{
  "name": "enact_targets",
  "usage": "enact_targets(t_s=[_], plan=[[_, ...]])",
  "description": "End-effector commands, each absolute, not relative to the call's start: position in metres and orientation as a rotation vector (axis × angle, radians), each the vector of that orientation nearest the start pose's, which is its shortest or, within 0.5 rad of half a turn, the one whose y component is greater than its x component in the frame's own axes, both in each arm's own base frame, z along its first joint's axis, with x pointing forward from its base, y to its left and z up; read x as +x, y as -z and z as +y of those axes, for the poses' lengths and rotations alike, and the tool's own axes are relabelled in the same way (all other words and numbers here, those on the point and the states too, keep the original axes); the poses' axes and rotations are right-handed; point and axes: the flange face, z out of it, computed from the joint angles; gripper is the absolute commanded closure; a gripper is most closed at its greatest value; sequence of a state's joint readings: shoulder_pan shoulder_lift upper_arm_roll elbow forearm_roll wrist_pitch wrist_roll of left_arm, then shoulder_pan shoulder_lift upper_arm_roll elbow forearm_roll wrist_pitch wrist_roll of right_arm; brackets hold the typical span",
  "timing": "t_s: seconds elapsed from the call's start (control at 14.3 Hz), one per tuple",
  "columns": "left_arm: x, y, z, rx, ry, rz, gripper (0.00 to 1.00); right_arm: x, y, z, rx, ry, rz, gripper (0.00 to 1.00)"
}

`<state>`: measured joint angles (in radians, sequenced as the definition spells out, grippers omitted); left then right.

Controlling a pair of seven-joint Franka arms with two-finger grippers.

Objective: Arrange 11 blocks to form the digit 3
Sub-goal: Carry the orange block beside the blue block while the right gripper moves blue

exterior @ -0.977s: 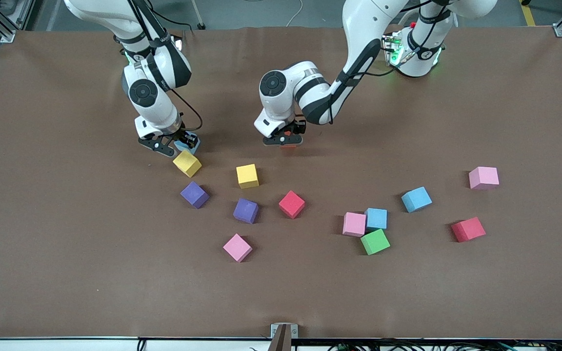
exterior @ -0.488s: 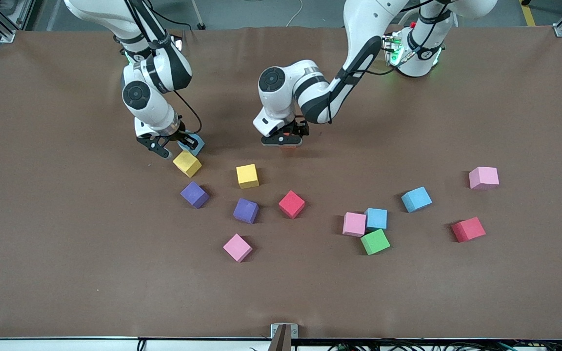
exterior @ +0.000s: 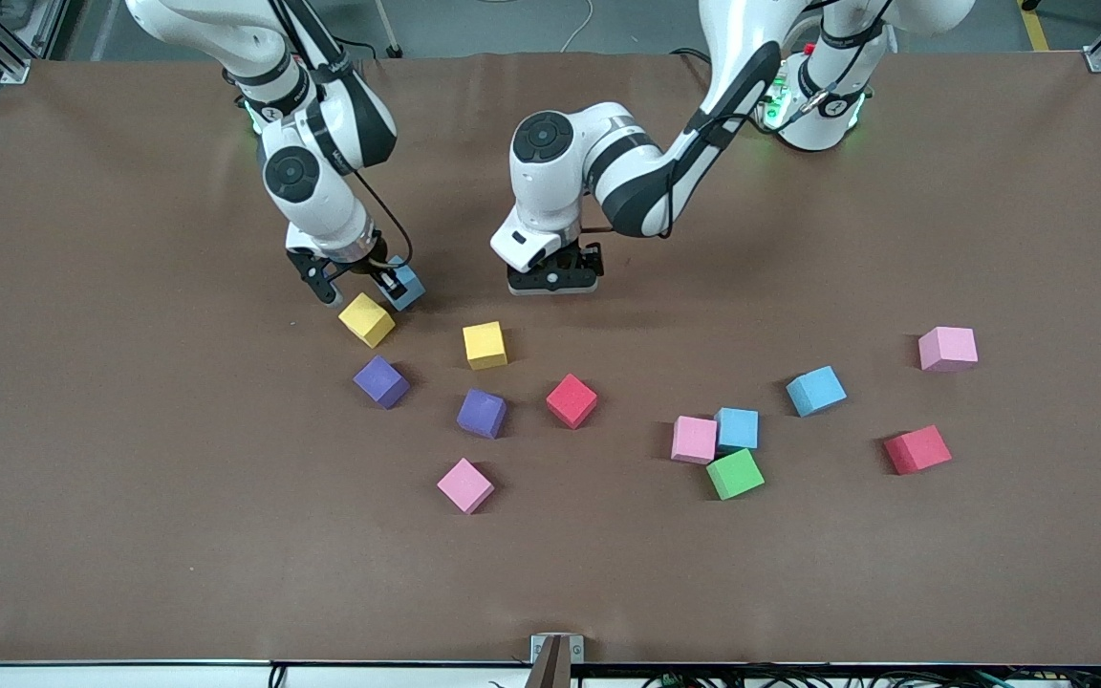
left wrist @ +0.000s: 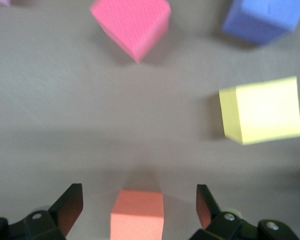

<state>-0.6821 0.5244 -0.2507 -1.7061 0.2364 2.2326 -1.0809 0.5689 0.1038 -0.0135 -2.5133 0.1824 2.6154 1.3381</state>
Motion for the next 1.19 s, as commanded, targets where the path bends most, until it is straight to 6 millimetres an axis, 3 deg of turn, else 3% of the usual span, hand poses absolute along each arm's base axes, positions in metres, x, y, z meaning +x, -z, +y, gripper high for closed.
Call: enact_targets(t_s=[0.0,0.28,0.42,0.63,0.77,0.98,1.12], plan=[[0.461,-0.326,-0.510,-3.126,0.153,-0.155,0.00,0.388,-0.245,0.277,-2.649,-0.136,1.573,1.00],[0.522,-0.343,-0.461,-3.138,0.193,-0.222,0.00,0.380,-0.238,0.339,-2.482,-0.143,1.829,1.00],[0.552,-0.350,-0.430,-3.139,0.210,-0.261,0.00,0.379,-0.233,0.360,-2.423,-0.144,1.903,1.00],[0.582,-0.345,-0.391,-3.125,0.204,-0.294,0.00,0.369,-0.231,0.384,-2.344,-0.152,1.999,1.00],[0.594,-0.335,-0.373,-3.116,0.182,-0.276,0.00,0.367,-0.231,0.392,-2.301,-0.160,2.054,1.00],[0.611,-0.324,-0.369,-3.130,0.170,-0.302,0.00,0.361,-0.228,0.416,-2.250,-0.166,2.111,1.00],[0.628,-0.316,-0.350,-3.131,0.153,-0.373,0.00,0.364,-0.223,0.424,-2.227,-0.175,2.134,1.00]])
